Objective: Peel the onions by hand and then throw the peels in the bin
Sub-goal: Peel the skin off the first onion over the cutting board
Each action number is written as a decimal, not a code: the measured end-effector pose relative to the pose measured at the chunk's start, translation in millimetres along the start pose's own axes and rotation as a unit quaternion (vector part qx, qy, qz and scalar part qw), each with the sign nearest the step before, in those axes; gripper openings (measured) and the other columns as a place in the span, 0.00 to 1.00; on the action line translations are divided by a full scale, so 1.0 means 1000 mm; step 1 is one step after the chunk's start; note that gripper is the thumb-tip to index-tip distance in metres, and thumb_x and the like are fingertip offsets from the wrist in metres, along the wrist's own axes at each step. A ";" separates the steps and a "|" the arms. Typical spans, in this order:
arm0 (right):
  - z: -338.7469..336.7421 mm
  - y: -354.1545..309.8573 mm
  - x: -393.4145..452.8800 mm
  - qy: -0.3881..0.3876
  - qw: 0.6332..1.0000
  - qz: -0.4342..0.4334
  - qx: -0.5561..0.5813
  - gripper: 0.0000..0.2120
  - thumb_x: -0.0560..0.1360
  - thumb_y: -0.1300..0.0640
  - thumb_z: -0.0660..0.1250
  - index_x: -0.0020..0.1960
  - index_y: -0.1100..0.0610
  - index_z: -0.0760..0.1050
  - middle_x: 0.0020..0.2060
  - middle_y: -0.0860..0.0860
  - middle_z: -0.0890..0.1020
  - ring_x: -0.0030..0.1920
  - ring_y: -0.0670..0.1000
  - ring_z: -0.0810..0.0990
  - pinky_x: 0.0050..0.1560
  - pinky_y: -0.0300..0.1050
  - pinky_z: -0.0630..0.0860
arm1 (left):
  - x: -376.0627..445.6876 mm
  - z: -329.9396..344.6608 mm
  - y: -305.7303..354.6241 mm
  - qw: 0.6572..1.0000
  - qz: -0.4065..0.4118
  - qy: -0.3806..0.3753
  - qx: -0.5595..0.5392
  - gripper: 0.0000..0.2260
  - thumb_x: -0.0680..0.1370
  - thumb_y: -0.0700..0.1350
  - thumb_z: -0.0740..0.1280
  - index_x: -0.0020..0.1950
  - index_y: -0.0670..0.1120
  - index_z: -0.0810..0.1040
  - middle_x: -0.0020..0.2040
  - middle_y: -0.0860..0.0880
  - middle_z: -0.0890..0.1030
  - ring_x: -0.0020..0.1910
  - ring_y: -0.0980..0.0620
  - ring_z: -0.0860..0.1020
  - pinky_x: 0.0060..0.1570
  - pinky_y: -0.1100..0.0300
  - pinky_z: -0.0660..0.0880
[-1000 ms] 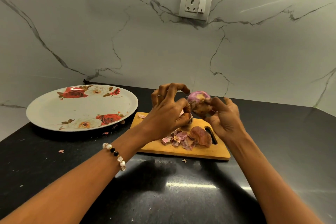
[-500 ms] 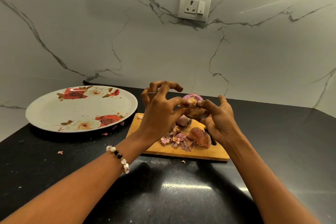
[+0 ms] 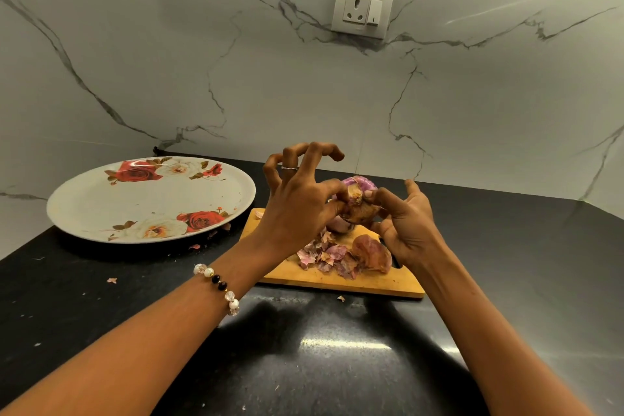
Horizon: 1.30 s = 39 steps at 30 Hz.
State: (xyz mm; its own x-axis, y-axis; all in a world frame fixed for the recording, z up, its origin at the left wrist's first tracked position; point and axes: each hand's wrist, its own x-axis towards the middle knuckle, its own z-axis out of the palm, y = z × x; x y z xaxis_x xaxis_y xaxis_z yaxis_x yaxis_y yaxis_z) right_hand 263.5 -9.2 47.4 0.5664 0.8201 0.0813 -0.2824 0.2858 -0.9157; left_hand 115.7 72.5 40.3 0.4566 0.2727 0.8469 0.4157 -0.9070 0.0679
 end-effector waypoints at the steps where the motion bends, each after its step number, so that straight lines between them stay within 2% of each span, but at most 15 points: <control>1: 0.000 0.000 0.000 -0.001 1.000 0.002 -0.002 0.49 0.71 0.72 0.69 0.80 0.51 0.43 0.73 0.67 0.61 0.52 0.60 0.80 0.51 0.61 0.79 | 0.000 0.000 0.000 1.000 0.004 -0.007 0.002 0.07 0.69 0.52 0.70 0.42 0.52 0.84 0.65 0.46 0.73 0.67 0.45 0.60 0.59 0.51 0.54; 5: 0.000 0.000 0.001 -0.004 1.000 0.007 0.002 0.49 0.71 0.73 0.69 0.80 0.52 0.43 0.73 0.67 0.61 0.57 0.63 0.78 0.52 0.62 0.78 | 0.000 0.002 -0.004 1.000 0.024 -0.017 0.012 0.06 0.71 0.52 0.68 0.41 0.51 0.82 0.66 0.45 0.70 0.67 0.44 0.60 0.60 0.51 0.53; 9: -0.001 0.000 0.002 -0.013 0.999 0.018 0.025 0.47 0.72 0.73 0.67 0.80 0.53 0.43 0.72 0.67 0.62 0.52 0.60 0.80 0.49 0.62 0.78 | -0.001 0.004 -0.009 0.997 0.051 -0.035 0.037 0.08 0.74 0.53 0.63 0.41 0.51 0.79 0.67 0.45 0.67 0.67 0.43 0.59 0.59 0.52 0.53; 11: -0.004 -0.001 0.004 -0.016 0.998 0.024 0.049 0.42 0.73 0.73 0.66 0.78 0.54 0.48 0.71 0.67 0.63 0.51 0.60 0.80 0.47 0.63 0.79 | -0.001 0.004 -0.011 0.996 0.065 -0.045 0.048 0.11 0.75 0.55 0.60 0.42 0.51 0.78 0.67 0.46 0.64 0.67 0.43 0.59 0.58 0.52 0.53; 13: -0.007 -0.001 0.009 -0.023 0.998 0.020 0.062 0.31 0.72 0.72 0.67 0.68 0.54 0.57 0.70 0.68 0.65 0.52 0.62 0.80 0.40 0.61 0.81 | -0.001 0.003 -0.012 0.995 0.076 -0.049 0.049 0.12 0.76 0.55 0.58 0.42 0.51 0.77 0.68 0.47 0.63 0.67 0.44 0.58 0.58 0.53 0.53; 14: -0.010 -0.001 0.011 -0.023 0.997 0.021 0.065 0.29 0.71 0.71 0.67 0.64 0.53 0.57 0.70 0.69 0.66 0.53 0.62 0.80 0.38 0.59 0.81 | -0.001 0.003 -0.013 0.995 0.079 -0.051 0.045 0.12 0.76 0.55 0.57 0.42 0.51 0.77 0.68 0.47 0.63 0.67 0.44 0.58 0.58 0.53 0.53; 17: -0.016 -0.005 0.015 -0.020 0.995 0.029 0.094 0.27 0.71 0.68 0.69 0.63 0.56 0.59 0.67 0.69 0.69 0.58 0.65 0.78 0.35 0.55 0.81 | -0.002 0.004 -0.016 0.994 0.078 -0.057 0.043 0.13 0.76 0.55 0.57 0.43 0.51 0.77 0.68 0.48 0.62 0.67 0.44 0.57 0.58 0.53 0.53; 18: -0.017 -0.006 0.014 -0.024 0.994 0.032 0.106 0.29 0.68 0.65 0.73 0.63 0.59 0.62 0.66 0.69 0.70 0.59 0.65 0.78 0.35 0.55 0.81 | -0.002 0.004 -0.017 0.994 0.074 -0.060 0.046 0.12 0.76 0.55 0.58 0.43 0.51 0.77 0.68 0.48 0.61 0.67 0.44 0.57 0.58 0.53 0.53; 21: -0.018 -0.008 0.013 -0.049 0.991 0.040 0.117 0.45 0.51 0.58 0.85 0.61 0.61 0.65 0.63 0.67 0.72 0.60 0.66 0.77 0.35 0.55 0.81 | -0.002 0.004 -0.022 0.995 0.055 -0.061 0.057 0.06 0.74 0.52 0.64 0.43 0.51 0.77 0.67 0.48 0.62 0.66 0.44 0.58 0.57 0.53 0.53; 24: -0.017 -0.007 0.011 -0.059 0.991 0.035 0.114 0.46 0.44 0.56 0.87 0.57 0.62 0.69 0.62 0.66 0.73 0.59 0.66 0.77 0.36 0.55 0.81 | -0.001 0.001 -0.025 0.993 0.044 -0.072 0.078 0.04 0.73 0.49 0.68 0.43 0.50 0.78 0.67 0.45 0.66 0.66 0.44 0.57 0.56 0.53 0.52; 27: -0.018 -0.011 0.010 -0.065 0.986 0.046 0.145 0.28 0.51 0.59 0.85 0.46 0.65 0.76 0.61 0.66 0.75 0.57 0.65 0.78 0.38 0.54 0.81 | -0.004 -0.002 -0.028 0.989 0.020 -0.107 0.101 0.05 0.75 0.48 0.69 0.48 0.48 0.78 0.71 0.44 0.65 0.68 0.46 0.51 0.59 0.52 0.50; 29: -0.020 -0.015 0.010 -0.053 0.983 0.044 0.170 0.16 0.64 0.61 0.76 0.47 0.63 0.76 0.60 0.65 0.75 0.56 0.64 0.78 0.38 0.52 0.81 | -0.005 -0.002 -0.030 0.989 0.008 -0.106 0.107 0.05 0.76 0.47 0.69 0.50 0.48 0.78 0.71 0.45 0.65 0.68 0.48 0.49 0.60 0.52 0.48; 31: -0.020 -0.018 0.009 -0.044 0.980 0.044 0.189 0.09 0.72 0.62 0.68 0.51 0.63 0.72 0.57 0.63 0.76 0.54 0.63 0.79 0.37 0.51 0.82 | -0.005 -0.001 -0.030 0.991 0.000 -0.093 0.101 0.05 0.74 0.45 0.71 0.49 0.48 0.79 0.69 0.45 0.68 0.68 0.47 0.53 0.60 0.52 0.49; 36: -0.015 -0.020 0.004 -0.054 0.979 0.068 0.186 0.19 0.66 0.63 0.71 0.55 0.62 0.71 0.52 0.62 0.78 0.51 0.61 0.81 0.40 0.51 0.83 | -0.002 0.000 -0.027 0.997 -0.015 -0.053 0.054 0.09 0.74 0.43 0.68 0.52 0.50 0.82 0.63 0.47 0.75 0.66 0.44 0.64 0.57 0.52 0.52; 39: -0.014 -0.017 0.005 -0.075 0.975 0.085 0.193 0.49 0.42 0.63 0.84 0.61 0.63 0.69 0.48 0.64 0.81 0.44 0.61 0.85 0.41 0.54 0.83 | 0.000 -0.002 -0.020 0.998 -0.056 -0.028 -0.028 0.15 0.74 0.53 0.64 0.59 0.53 0.81 0.60 0.50 0.76 0.63 0.47 0.66 0.55 0.51 0.55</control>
State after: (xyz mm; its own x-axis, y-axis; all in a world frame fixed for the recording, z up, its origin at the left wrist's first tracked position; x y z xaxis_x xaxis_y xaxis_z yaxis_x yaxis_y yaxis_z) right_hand 282.6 -16.8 57.8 0.3746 0.9269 0.0234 -0.6497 0.2804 -0.7066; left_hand 105.2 90.0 39.8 0.4537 0.3886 0.8020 0.4229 -0.8860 0.1901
